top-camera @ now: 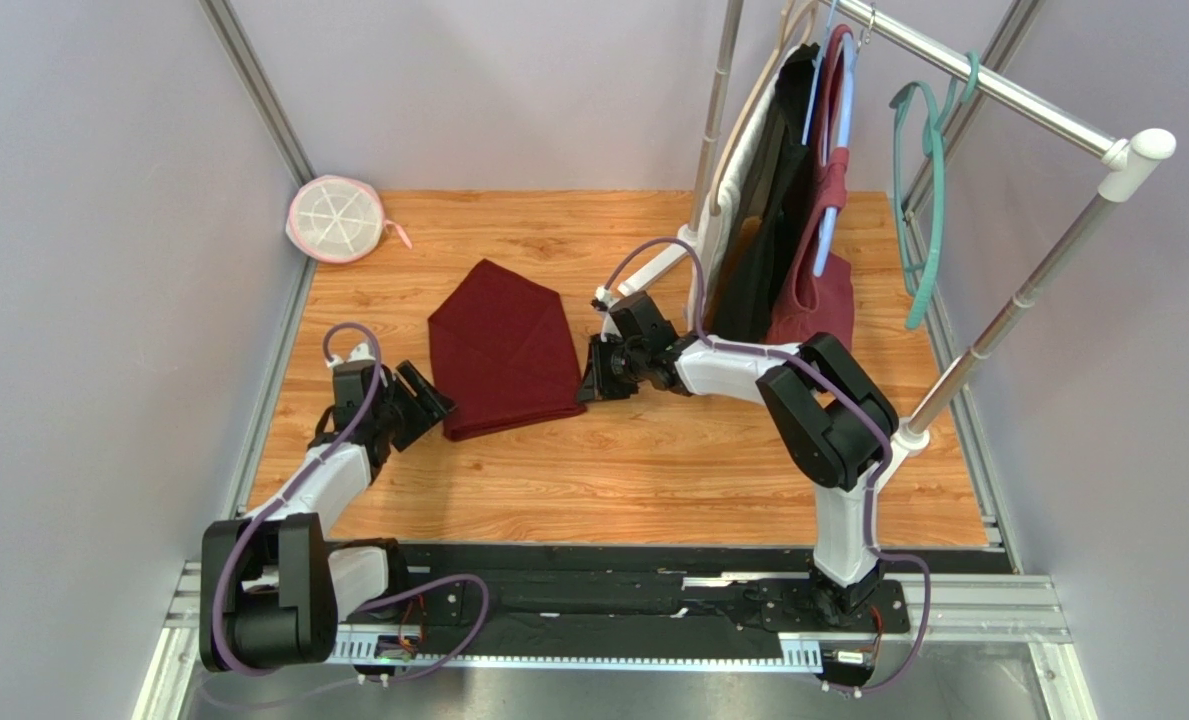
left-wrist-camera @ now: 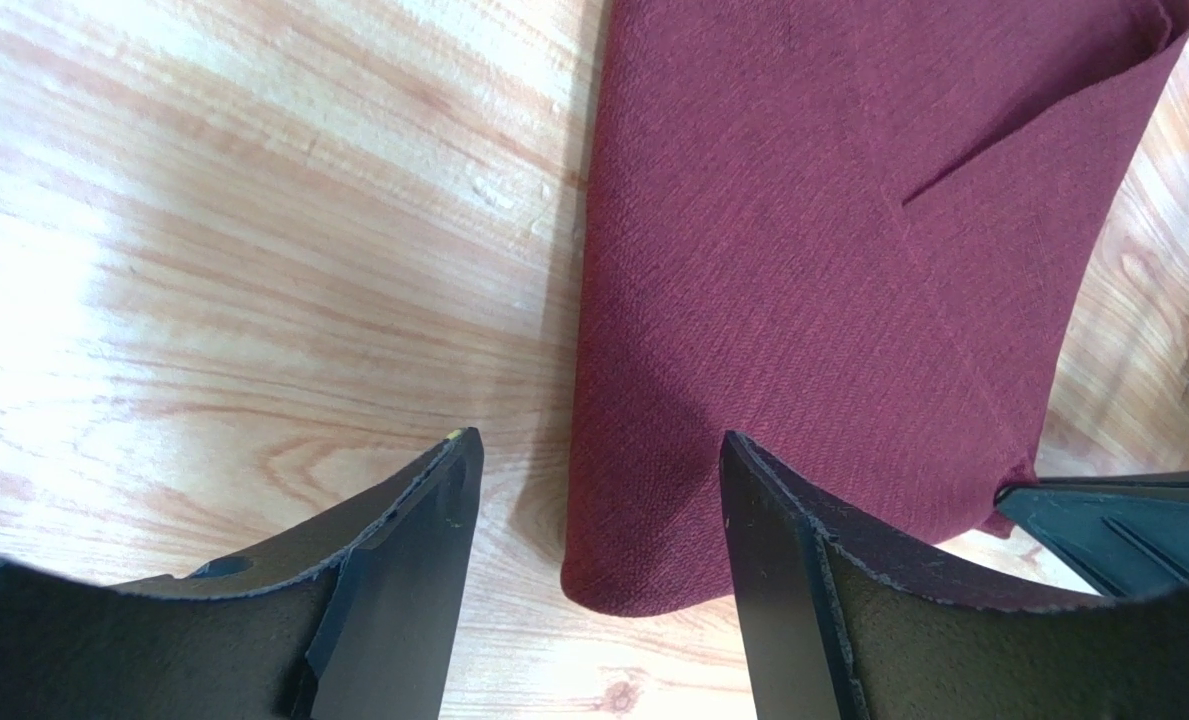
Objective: Fold the napkin, place the utensils inside, and roll it up
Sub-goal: Fold the napkin
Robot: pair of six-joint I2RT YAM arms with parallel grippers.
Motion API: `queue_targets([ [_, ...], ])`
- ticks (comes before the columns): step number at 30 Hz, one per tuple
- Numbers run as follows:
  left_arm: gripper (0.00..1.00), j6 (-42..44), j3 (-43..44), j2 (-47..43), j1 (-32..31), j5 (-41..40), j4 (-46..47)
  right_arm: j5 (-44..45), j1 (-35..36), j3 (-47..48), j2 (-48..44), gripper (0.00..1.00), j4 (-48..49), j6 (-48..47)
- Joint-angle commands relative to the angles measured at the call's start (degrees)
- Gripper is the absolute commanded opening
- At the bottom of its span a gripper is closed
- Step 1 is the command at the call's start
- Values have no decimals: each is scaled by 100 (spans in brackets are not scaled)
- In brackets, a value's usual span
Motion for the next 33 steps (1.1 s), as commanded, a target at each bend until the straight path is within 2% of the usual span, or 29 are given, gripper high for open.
queue_targets([
  [1,67,-153,-128,-48,59,169,251,1,11,-193,-58,0,115,186],
  [14,65,-461,-594,-786,41,864,410,546,20,-1555,-1086,0,54,678],
  [19,65,-250,-568,-708,50,1329,435,634,20,-1626,-1174,0,27,731],
  [24,62,-31,-235,-180,24,1751,253,625,28,-1565,-1130,0,19,749],
  [28,57,-13,-207,-232,-116,1603,120,678,20,-1530,-1139,0,19,749],
  [33,56,23,-120,-84,-292,1637,155,652,28,-1477,-1069,0,18,731],
])
